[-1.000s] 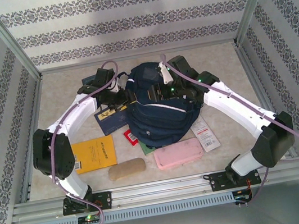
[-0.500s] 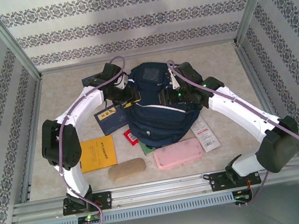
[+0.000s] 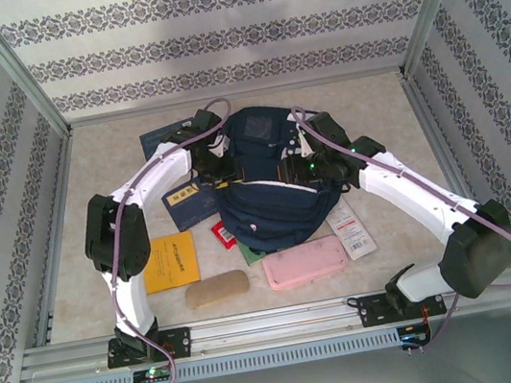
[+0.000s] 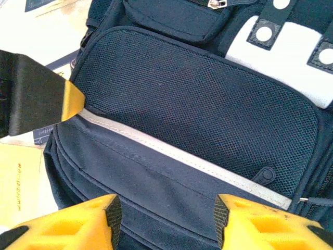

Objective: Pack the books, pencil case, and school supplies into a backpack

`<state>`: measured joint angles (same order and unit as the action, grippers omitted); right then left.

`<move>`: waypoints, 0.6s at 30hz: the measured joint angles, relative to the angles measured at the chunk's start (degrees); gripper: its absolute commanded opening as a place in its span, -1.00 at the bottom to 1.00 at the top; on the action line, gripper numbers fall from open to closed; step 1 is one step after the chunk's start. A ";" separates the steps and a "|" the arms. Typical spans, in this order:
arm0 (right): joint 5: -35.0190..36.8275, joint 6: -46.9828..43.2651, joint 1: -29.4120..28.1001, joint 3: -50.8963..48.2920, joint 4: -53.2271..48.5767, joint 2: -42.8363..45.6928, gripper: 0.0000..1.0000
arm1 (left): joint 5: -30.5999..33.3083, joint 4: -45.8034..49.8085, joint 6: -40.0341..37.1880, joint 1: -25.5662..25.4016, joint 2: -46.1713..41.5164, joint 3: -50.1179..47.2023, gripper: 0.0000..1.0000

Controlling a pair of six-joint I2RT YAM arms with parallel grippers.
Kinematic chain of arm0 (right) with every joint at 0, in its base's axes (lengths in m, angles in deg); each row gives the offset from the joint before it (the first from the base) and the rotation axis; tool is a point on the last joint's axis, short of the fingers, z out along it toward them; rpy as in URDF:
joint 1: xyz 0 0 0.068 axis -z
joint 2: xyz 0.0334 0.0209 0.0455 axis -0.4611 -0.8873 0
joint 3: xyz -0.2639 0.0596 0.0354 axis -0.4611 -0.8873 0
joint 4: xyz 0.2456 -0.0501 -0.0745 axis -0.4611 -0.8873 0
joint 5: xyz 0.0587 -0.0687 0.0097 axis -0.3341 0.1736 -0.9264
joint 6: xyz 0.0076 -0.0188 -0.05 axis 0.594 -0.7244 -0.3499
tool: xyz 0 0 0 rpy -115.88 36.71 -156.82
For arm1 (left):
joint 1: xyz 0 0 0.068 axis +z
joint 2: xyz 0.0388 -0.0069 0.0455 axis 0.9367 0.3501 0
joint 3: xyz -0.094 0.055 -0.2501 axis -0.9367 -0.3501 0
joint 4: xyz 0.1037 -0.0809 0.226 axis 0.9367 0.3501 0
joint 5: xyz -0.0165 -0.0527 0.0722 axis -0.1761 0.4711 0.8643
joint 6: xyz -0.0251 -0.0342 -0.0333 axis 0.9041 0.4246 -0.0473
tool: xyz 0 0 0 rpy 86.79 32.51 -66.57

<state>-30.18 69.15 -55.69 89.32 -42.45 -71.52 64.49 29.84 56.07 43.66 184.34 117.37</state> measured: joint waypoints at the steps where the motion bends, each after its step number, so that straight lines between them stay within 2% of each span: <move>1: -0.11 0.11 0.00 -0.07 0.22 0.02 0.00 | 0.66 0.79 -0.20 -0.24 0.79 0.81 -0.64; 3: -0.33 0.44 0.00 -0.37 0.52 0.28 -0.03 | 1.81 1.70 -0.79 -0.68 1.97 1.88 -0.98; 10: -0.46 1.03 0.00 -2.91 0.90 4.61 -0.06 | 1.66 3.08 0.31 -1.16 2.69 4.28 -1.00; 18: 0.37 0.79 -0.15 -8.13 1.27 15.78 -0.19 | -3.26 2.95 13.25 -1.16 2.69 12.87 -1.00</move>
<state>-29.81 69.94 -55.84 81.19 -41.18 -55.74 61.23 32.79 69.32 42.50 187.03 130.25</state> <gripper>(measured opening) 0.415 0.066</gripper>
